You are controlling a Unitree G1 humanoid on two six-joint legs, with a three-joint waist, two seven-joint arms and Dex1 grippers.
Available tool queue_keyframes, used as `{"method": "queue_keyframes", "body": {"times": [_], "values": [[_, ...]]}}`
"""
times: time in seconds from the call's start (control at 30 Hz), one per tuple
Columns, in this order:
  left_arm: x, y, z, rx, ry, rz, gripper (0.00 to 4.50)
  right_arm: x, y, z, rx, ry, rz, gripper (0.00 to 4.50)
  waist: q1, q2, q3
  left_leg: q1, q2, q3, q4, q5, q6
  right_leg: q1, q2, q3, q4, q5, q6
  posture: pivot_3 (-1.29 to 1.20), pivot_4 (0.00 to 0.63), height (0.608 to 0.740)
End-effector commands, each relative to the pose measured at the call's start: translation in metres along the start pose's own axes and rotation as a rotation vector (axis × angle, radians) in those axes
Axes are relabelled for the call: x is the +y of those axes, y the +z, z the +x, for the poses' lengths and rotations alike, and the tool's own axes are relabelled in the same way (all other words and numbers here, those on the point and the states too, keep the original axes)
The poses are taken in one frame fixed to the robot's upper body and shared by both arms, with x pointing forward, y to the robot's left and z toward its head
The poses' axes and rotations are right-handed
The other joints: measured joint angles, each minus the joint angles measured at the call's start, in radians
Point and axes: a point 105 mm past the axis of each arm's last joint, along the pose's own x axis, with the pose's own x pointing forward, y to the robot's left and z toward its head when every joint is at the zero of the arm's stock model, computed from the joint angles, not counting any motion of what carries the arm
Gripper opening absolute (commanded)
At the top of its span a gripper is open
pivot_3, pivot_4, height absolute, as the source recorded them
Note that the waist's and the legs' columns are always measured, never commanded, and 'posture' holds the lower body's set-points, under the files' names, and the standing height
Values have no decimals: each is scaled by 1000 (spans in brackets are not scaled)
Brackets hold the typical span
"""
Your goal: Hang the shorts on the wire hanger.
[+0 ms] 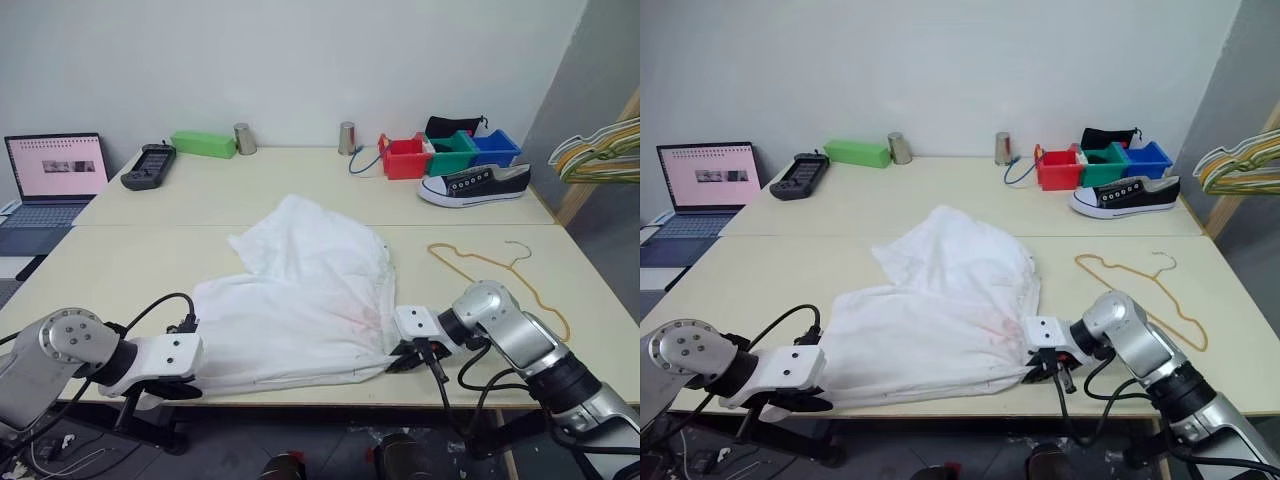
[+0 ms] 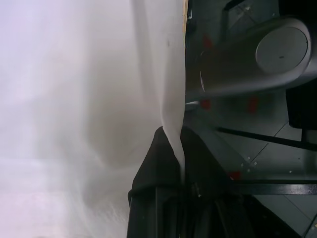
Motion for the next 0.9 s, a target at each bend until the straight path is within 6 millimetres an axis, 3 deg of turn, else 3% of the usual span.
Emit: {"method": "queue_keyframes", "body": {"times": [0.03,0.2,0.5,0.63,0.9], "values": [[5,-8,-1,42,16,27,0,15,7,-3,-2,64,-2,36,0,0,0,0,0,0,0,0,0,0,0,0,0,0,0,-153,70,740],[13,-2,2,27,23,64,0,29,3,-1,13,114,63,36,0,-1,1,-2,0,1,0,0,0,-1,0,-1,0,0,0,-157,76,740],[19,3,4,16,20,92,0,20,9,1,-26,78,120,36,-2,-3,5,-2,1,1,0,0,0,-2,0,-1,-1,0,0,-168,79,740],[22,10,2,-36,26,101,473,15,15,-3,-53,65,118,923,-3,-3,8,-3,1,1,0,0,0,-2,0,-1,-1,0,0,-172,77,740],[18,33,-12,-122,-37,103,2114,23,32,-27,-63,104,74,2736,-5,-5,11,-5,1,1,0,0,0,-4,0,-2,-1,0,0,-183,65,740]]}}
